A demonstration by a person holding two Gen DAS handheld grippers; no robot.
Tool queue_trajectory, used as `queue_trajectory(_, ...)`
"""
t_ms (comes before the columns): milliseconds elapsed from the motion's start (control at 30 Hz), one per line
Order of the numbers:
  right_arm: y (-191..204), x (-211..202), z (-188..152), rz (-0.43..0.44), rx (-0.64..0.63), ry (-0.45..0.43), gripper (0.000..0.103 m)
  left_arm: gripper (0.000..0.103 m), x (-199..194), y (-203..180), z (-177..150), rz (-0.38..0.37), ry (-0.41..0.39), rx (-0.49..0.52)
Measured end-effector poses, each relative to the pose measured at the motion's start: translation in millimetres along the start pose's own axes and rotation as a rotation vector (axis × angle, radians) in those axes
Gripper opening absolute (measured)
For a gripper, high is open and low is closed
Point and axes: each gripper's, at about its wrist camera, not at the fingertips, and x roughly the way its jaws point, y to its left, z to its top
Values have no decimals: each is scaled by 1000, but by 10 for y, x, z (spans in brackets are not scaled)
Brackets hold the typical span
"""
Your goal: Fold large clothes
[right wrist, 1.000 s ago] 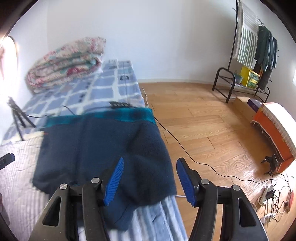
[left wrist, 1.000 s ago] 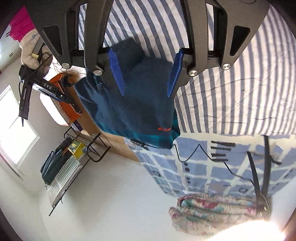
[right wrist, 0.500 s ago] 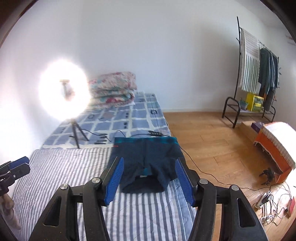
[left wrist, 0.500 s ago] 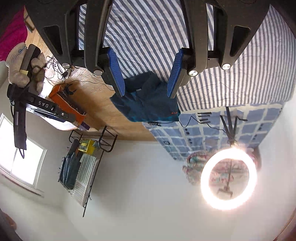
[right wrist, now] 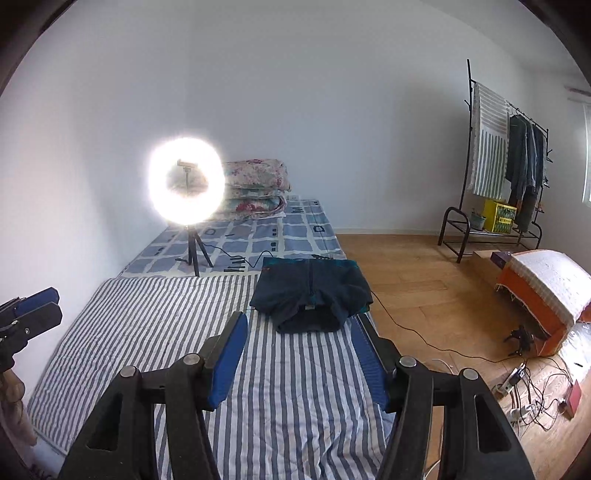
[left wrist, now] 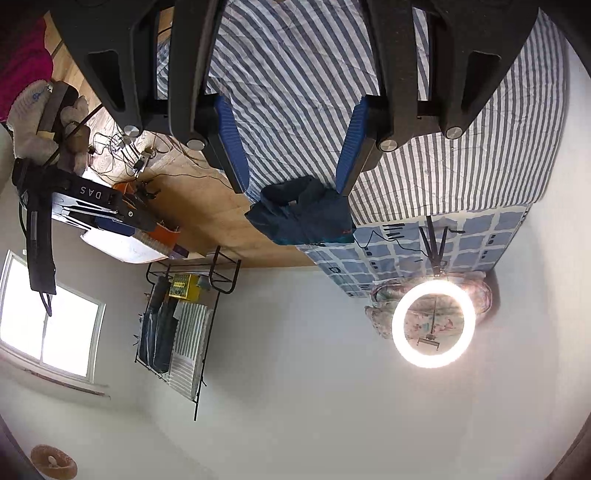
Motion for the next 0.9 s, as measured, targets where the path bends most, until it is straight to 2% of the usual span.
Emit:
queue_trajectory(133, 23, -70, -276, -15, 8, -4, 62, 50, -91, -24, -209, 3, 5, -27)
queue_trajectory(233, -15, -26, -411, -2, 46, -5, 67, 51, -84, -43, -322, 15, 9, -25)
queue_trajectory(300, -53, -20, -504, 7, 78, -7, 69, 59, -51, -52, -386, 14, 17, -22)
queue_trajectory(333, -64, -12, -543, 6, 89, -10, 70, 67, -38, -50, -404, 13, 16, -25)
queue_trajectory(433, -90, 37, -665, -12, 108, -22, 74, 70, -3, -43, -475, 24, 17, -22)
queue_trajectory(567, -109, 161, -796, -23, 113, -10, 74, 83, 79, 1, -551, 44, 26, -7)
queue_trajectory(633, -104, 205, -834, -23, 105, -7, 79, 84, 111, 30, -584, 54, 33, -12)
queue_trajectory(700, -95, 202, -875, -47, 94, -24, 88, 87, 149, 44, -615, 64, 47, -13)
queue_trajectory(767, -63, 197, -908, -67, 78, -36, 92, 96, 176, 28, -637, 72, 55, -1)
queue_trajectory(867, -58, 196, -929, -68, 65, -44, 103, 101, 176, -36, -679, 89, 52, 29)
queue_trajectory(900, -65, 199, -934, -68, 68, -48, 103, 101, 176, -59, -693, 96, 56, 40)
